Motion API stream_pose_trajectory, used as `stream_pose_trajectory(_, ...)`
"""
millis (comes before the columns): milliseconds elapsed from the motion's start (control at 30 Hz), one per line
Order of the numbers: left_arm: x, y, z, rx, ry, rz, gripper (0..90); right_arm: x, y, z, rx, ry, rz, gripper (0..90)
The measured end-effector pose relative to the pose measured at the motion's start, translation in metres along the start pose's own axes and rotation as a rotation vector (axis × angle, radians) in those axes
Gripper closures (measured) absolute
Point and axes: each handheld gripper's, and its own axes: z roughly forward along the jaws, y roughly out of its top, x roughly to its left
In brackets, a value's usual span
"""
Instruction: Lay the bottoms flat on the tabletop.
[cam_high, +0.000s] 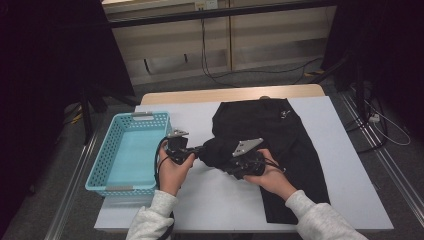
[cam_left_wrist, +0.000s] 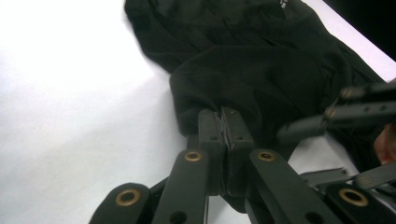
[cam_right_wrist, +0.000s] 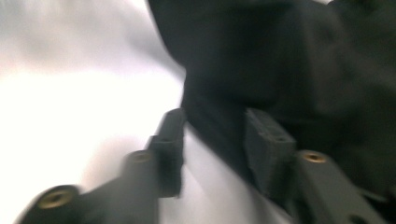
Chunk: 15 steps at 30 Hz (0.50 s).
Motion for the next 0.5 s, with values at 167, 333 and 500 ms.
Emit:
stream_pose_trajectory(167,0.0,0.0,0.002,0.005,-0.004,0.0,88.7,-0.001,0.0,0.001,0.003,-0.001,-0.026,88.2)
stream_pose_trajectory(333,0.001,0.002,-0.003,-0.008,-0.009,-0.008,88.7,-0.006,-0.001,-0.007,0.011,-0.01,-0.011,90.0)
stream_pose_trajectory(500,0.002,0.004,-0.005,-0.019,-0.026,-0.019,88.5,-0.016,0.0,-0.035,-0.067,0.001,0.035,90.0)
